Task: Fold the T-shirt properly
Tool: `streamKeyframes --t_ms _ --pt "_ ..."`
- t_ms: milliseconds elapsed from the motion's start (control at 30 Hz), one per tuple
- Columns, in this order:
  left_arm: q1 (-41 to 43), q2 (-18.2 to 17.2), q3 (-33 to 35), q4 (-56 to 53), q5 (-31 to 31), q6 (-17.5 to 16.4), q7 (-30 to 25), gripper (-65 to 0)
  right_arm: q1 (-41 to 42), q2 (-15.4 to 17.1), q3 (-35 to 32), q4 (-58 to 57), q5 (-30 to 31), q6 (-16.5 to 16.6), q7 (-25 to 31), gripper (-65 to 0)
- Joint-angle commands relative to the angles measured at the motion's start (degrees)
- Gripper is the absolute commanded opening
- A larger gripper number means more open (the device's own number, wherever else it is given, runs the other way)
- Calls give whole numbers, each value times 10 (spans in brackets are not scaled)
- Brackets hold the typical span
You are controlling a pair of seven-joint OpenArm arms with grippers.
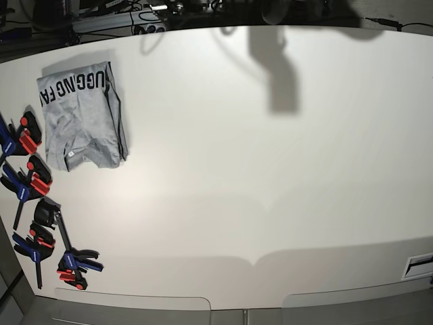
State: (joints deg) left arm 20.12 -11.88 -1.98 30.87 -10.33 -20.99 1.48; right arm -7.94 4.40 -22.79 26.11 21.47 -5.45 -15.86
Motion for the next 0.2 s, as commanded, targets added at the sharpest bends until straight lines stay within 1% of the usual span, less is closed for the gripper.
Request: streamKeyframes --t_ms 0,67,167 --pt "3 -2 -1 -2 -2 -2 -3 -650 4 -2 0 0 2 0 2 -650" --pt "3 -2 -1 -3 -2 -1 -4 -650 5 -5 0 0 2 -1 6 -650" --pt "2 -2 -1 -3 -2 0 -20 -650 7 -8 0 0 4 0 11 -650"
